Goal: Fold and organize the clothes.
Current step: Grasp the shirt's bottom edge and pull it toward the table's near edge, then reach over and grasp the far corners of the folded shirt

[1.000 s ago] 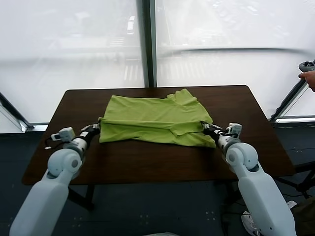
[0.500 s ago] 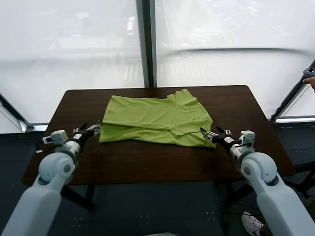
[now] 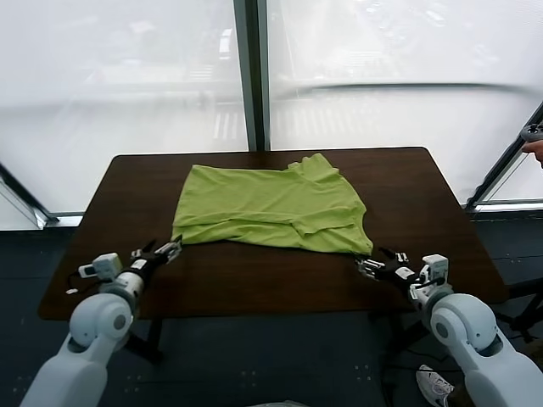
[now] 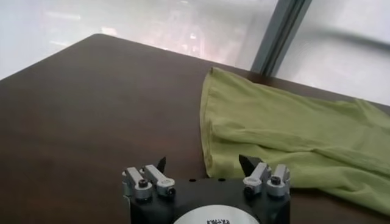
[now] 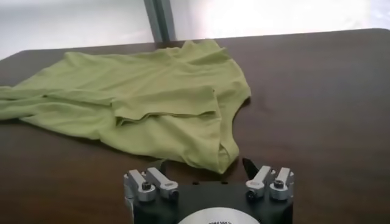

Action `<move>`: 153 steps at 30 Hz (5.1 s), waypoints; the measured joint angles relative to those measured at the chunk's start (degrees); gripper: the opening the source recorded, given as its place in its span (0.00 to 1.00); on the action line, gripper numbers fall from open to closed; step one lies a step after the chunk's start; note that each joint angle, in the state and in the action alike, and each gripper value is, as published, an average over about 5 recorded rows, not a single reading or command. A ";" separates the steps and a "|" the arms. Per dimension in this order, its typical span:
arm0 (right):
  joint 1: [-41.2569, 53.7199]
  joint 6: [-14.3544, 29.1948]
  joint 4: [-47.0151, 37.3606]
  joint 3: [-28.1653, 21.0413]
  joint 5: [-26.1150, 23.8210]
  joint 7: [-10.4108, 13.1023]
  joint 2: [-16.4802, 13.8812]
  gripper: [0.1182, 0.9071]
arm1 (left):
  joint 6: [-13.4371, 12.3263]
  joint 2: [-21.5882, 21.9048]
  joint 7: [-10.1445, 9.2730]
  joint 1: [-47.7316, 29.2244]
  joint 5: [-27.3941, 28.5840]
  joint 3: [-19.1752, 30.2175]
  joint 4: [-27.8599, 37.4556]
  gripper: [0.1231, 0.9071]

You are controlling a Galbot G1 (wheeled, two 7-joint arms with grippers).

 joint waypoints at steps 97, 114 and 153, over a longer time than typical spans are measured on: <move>25.01 0.12 -9.24 -8.43 13.23 1.69 -8.95 1.00 | -0.38 4.79 2.27 11.13 3.95 -6.82 -12.13 1.00; 52.89 -5.10 -37.07 -27.68 4.51 -0.34 6.71 1.00 | 1.95 10.18 3.90 -19.85 -1.67 7.96 9.62 1.00; 58.46 -3.92 -53.79 -29.28 -2.75 -2.47 18.83 0.56 | 2.63 5.28 8.67 -40.48 0.66 21.49 34.26 0.97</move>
